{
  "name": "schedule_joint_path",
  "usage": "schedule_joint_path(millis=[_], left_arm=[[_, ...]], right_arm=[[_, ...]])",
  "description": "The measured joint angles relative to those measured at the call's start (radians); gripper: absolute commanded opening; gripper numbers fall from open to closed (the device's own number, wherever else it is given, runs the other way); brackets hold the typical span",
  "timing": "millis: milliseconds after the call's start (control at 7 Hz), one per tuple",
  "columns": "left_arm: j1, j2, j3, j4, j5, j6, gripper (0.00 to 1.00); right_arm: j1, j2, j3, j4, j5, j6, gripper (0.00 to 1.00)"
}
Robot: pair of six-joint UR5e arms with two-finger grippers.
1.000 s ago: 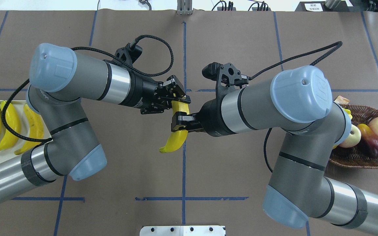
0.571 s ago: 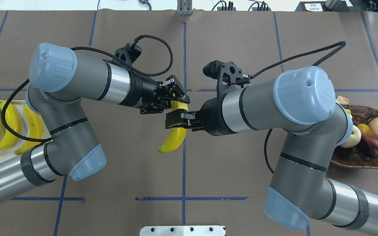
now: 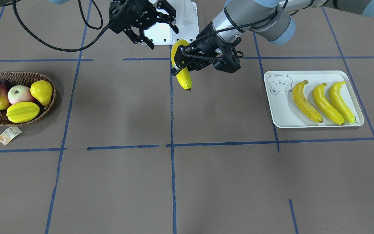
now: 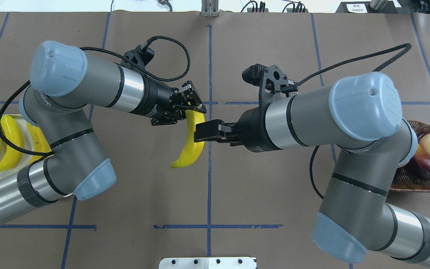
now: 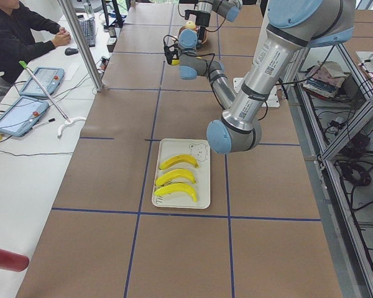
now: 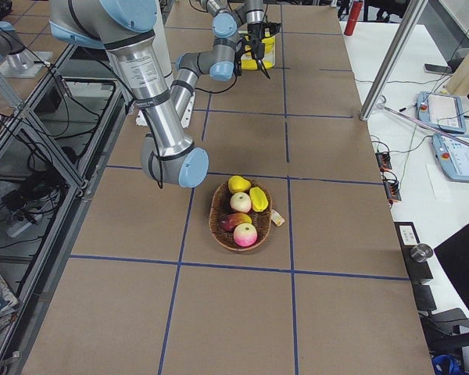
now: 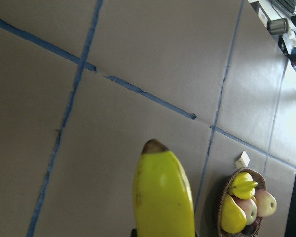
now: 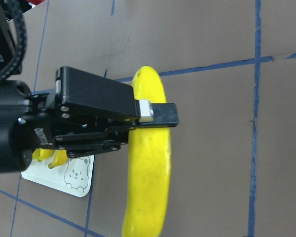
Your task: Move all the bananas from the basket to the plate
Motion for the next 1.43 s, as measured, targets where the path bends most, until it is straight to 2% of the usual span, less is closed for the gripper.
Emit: schedule_joint_path(millis=[286, 571, 857, 1143, 1286, 1429], left_arm=[[-0.067, 0.104, -0.015, 0.088, 0.0, 0.08, 0.0], [-0.135, 0.258, -0.025, 0.101, 0.001, 0.168, 0.0], [-0.156, 0.397, -0.028, 0.104, 0.027, 0.227, 0.0], [-0.155, 0.48, -0.013, 0.105, 0.051, 0.275, 0.0], [-0.151, 0.495, 0.001, 0.105, 0.065, 0.294, 0.05], [-0.148, 0.507, 0.009, 0.105, 0.08, 0.325, 0.97]], right_arm=[[0.043, -0.05, 0.02, -0.001, -0.003, -0.002, 1.0], [0.069, -0.076, 0.024, -0.001, -0.004, -0.006, 1.0], [0.073, -0.087, 0.023, -0.001, -0.005, -0.007, 1.0], [0.074, -0.091, 0.023, -0.001, -0.005, -0.007, 1.0], [0.074, -0.092, 0.023, -0.001, -0.005, -0.007, 1.0], [0.074, -0.092, 0.023, -0.001, -0.005, -0.007, 1.0]])
